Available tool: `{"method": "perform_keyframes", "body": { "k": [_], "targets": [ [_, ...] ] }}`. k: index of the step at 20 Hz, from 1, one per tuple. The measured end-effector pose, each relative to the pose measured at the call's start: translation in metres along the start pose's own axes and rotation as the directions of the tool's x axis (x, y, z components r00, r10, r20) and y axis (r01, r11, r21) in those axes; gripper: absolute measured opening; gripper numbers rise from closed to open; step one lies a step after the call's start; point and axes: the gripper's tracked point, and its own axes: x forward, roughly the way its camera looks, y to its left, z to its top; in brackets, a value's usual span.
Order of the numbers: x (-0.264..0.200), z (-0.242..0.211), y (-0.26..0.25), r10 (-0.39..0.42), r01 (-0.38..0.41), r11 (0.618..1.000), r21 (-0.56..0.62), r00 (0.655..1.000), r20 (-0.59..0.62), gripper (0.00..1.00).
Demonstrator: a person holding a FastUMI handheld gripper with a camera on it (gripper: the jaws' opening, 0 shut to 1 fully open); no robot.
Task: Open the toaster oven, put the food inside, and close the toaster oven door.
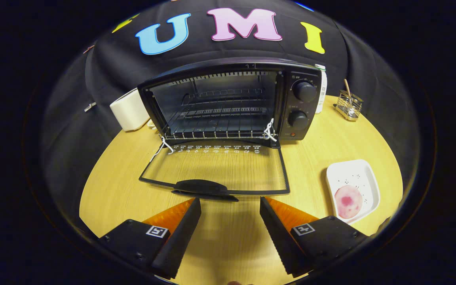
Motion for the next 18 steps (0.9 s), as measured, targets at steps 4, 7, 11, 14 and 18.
{"method": "perform_keyframes", "body": {
  "k": [4,7,11,14,18],
  "targets": [
    [-0.029,0.013,-0.03,0.055,-0.056,0.996,-0.076,0.998,-0.011,0.98],
    [-0.053,0.026,-0.05,0.12,-0.125,0.983,-0.136,0.992,-0.045,0.98],
    [-0.069,0.047,-0.096,0.158,-0.162,0.971,-0.174,0.987,-0.037,0.98],
    [-0.072,0.047,-0.142,0.127,-0.142,0.977,-0.156,0.987,-0.102,0.98],
    [-0.07,0.038,-0.193,0.101,-0.113,0.991,-0.067,0.981,-0.167,0.99]
  ]
}}
